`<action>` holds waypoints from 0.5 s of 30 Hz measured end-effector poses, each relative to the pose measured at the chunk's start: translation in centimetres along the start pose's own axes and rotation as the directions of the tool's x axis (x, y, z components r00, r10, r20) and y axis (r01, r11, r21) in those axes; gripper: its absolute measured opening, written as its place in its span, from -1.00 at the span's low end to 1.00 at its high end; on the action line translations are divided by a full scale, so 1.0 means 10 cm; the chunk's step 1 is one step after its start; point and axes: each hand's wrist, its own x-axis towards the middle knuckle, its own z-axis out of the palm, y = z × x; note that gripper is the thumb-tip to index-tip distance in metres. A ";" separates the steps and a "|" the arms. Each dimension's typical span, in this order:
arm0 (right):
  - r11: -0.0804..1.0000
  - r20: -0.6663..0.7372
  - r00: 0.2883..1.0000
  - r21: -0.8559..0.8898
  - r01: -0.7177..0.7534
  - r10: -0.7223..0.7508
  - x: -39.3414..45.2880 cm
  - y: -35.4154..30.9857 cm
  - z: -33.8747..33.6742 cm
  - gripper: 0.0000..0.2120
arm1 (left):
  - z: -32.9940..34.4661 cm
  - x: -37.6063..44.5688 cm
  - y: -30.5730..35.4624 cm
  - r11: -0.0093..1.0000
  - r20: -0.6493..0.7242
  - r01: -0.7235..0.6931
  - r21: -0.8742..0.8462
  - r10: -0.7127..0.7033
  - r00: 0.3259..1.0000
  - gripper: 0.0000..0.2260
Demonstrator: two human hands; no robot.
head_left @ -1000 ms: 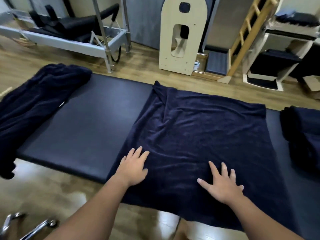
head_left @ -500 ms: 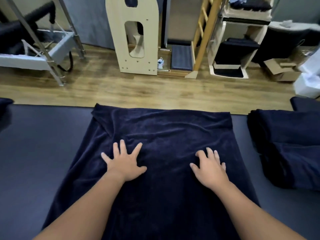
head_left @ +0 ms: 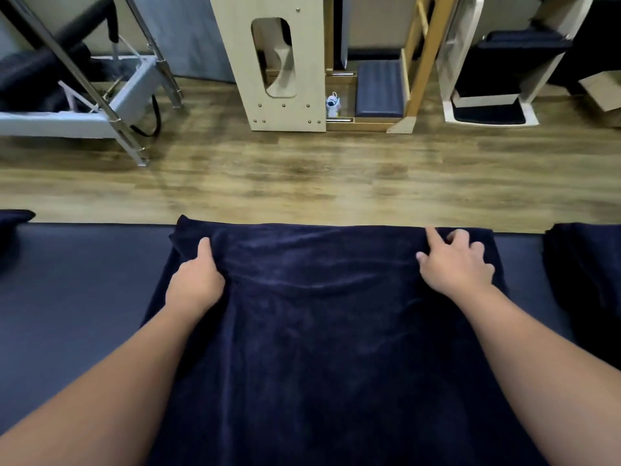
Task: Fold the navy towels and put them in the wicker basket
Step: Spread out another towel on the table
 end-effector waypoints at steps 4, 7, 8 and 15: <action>0.992 0.008 0.994 -0.058 -0.111 0.112 -0.15 -0.35 0.00 -0.43 | -0.05 0.17 -0.16 0.988 -0.002 0.133 -0.072 -0.134 0.991 -0.34; 0.992 -0.048 0.994 -0.080 0.099 -0.103 -0.49 -0.83 0.13 -0.41 | -0.05 0.35 -0.30 0.972 -0.061 0.147 -0.182 -0.160 0.985 -0.44; 0.969 -0.054 0.970 -0.085 0.233 -0.238 -0.62 -1.00 0.19 -0.42 | -0.06 0.39 -0.33 0.970 -0.063 0.121 -0.213 -0.137 0.989 -0.44; 0.842 0.173 0.832 -0.034 0.539 -0.526 -1.09 -2.05 0.56 -0.43 | -0.32 0.98 -0.60 0.973 -0.107 -0.225 -0.054 0.219 0.970 -0.83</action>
